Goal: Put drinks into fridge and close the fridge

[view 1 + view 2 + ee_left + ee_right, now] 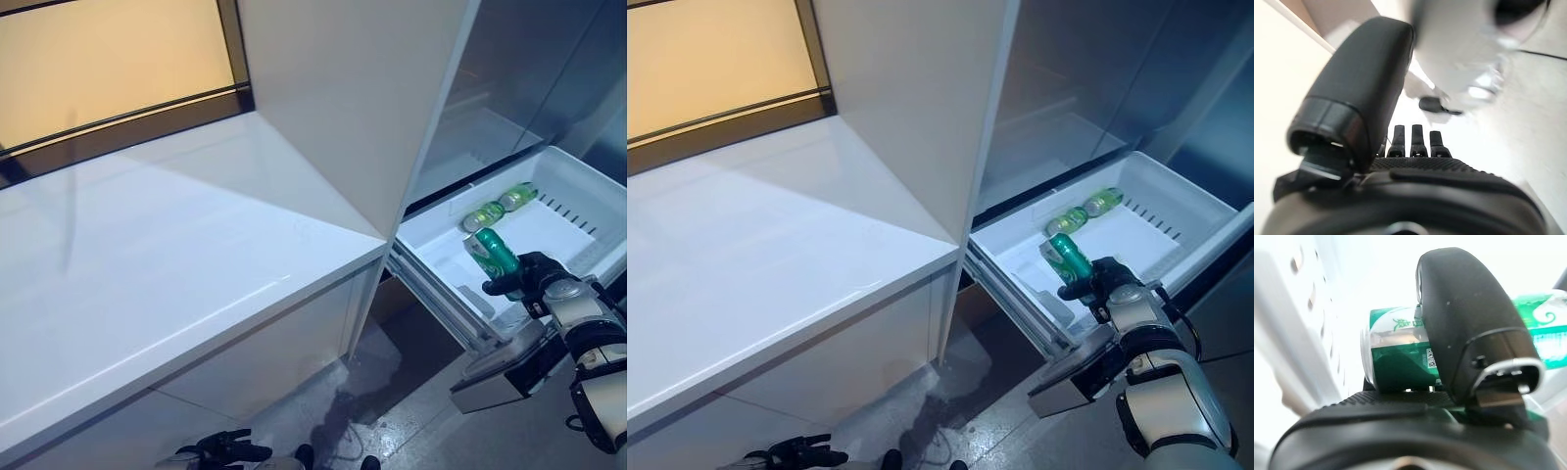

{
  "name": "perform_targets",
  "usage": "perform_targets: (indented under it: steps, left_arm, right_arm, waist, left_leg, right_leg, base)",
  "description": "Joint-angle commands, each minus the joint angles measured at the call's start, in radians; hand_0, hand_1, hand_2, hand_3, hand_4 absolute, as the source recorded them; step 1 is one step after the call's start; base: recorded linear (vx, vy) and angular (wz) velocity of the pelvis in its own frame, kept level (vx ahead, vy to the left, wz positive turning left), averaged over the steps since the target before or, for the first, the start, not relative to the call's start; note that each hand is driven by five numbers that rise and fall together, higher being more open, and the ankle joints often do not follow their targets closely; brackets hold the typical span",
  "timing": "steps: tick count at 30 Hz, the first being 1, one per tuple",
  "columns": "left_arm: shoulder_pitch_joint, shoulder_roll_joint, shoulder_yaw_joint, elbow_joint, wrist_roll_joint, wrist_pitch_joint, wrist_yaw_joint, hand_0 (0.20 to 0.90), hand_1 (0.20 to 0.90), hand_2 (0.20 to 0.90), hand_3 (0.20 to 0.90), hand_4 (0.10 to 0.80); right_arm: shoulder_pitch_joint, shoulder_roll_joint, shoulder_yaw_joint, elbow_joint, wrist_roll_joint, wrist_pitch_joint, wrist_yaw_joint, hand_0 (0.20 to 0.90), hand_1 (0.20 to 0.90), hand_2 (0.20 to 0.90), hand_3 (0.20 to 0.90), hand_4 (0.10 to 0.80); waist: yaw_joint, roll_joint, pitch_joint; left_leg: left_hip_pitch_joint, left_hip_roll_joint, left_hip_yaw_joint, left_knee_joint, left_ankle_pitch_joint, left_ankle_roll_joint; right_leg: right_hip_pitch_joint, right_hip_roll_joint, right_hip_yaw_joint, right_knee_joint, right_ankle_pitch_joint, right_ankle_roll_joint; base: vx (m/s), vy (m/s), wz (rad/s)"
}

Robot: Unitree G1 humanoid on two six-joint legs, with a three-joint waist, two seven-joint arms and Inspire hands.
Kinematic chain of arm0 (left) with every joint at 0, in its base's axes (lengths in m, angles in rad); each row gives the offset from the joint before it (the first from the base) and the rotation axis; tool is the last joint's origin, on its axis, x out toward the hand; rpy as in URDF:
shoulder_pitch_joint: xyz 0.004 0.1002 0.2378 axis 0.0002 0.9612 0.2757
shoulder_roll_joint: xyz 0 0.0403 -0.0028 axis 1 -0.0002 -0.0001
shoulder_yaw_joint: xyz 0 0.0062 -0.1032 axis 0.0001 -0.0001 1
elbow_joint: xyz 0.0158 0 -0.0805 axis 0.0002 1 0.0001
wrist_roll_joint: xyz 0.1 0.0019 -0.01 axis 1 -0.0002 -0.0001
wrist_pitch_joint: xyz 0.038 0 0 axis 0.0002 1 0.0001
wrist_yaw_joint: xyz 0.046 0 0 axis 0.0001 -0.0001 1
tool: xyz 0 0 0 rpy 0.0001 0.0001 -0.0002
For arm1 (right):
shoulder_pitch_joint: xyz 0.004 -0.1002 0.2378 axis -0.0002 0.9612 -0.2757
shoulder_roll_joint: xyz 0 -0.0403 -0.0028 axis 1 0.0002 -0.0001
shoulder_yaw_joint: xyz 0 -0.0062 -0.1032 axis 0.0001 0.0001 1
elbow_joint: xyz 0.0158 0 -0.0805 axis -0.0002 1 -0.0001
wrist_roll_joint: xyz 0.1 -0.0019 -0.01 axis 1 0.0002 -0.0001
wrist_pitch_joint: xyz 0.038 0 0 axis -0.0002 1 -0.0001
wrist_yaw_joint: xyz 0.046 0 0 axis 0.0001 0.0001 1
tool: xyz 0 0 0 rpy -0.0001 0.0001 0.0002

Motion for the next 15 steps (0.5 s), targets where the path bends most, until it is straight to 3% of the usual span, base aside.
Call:
perform_targets:
  steps: [1,10,15]
  left_arm:
    - [0.051,0.026,-0.040,-0.011,0.000,0.006,-0.014,0.900,0.900,0.900,0.900,0.800]
    - [0.053,0.041,-0.007,-0.099,-0.071,-0.029,-0.003,0.900,0.900,0.900,0.900,0.800]
    - [0.062,0.033,0.003,-0.100,-0.072,-0.043,0.006,0.900,0.900,0.900,0.900,0.800]
  right_arm:
    - [-0.217,-0.117,0.011,0.012,-0.045,-0.016,0.012,0.300,0.300,0.300,0.200,0.100]
    - [-0.236,-0.159,-0.005,-0.002,-0.020,-0.009,0.008,0.300,0.300,0.300,0.200,0.100]
    - [-0.233,-0.172,-0.012,0.018,-0.043,0.019,0.088,0.300,0.300,0.300,0.200,0.100]
  waist:
    - [0.030,-0.004,-0.009]
    - [0.043,0.002,0.017]
    - [0.040,-0.010,0.009]
  left_leg:
    - [-0.091,-0.025,0.031,0.096,-0.072,0.007]
    - [-0.112,-0.026,0.004,0.089,-0.059,0.002]
    - [-0.098,-0.023,0.007,0.086,-0.057,-0.003]
  right_leg:
    - [-0.094,0.009,-0.001,0.149,-0.076,0.009]
    - [-0.115,0.011,-0.010,0.161,-0.080,0.004]
    - [-0.101,0.011,-0.015,0.159,-0.080,0.004]
  base:
    - [-0.038,0.006,0.20]
    - [-0.036,0.005,0.10]
    - [0.032,0.004,0.05]
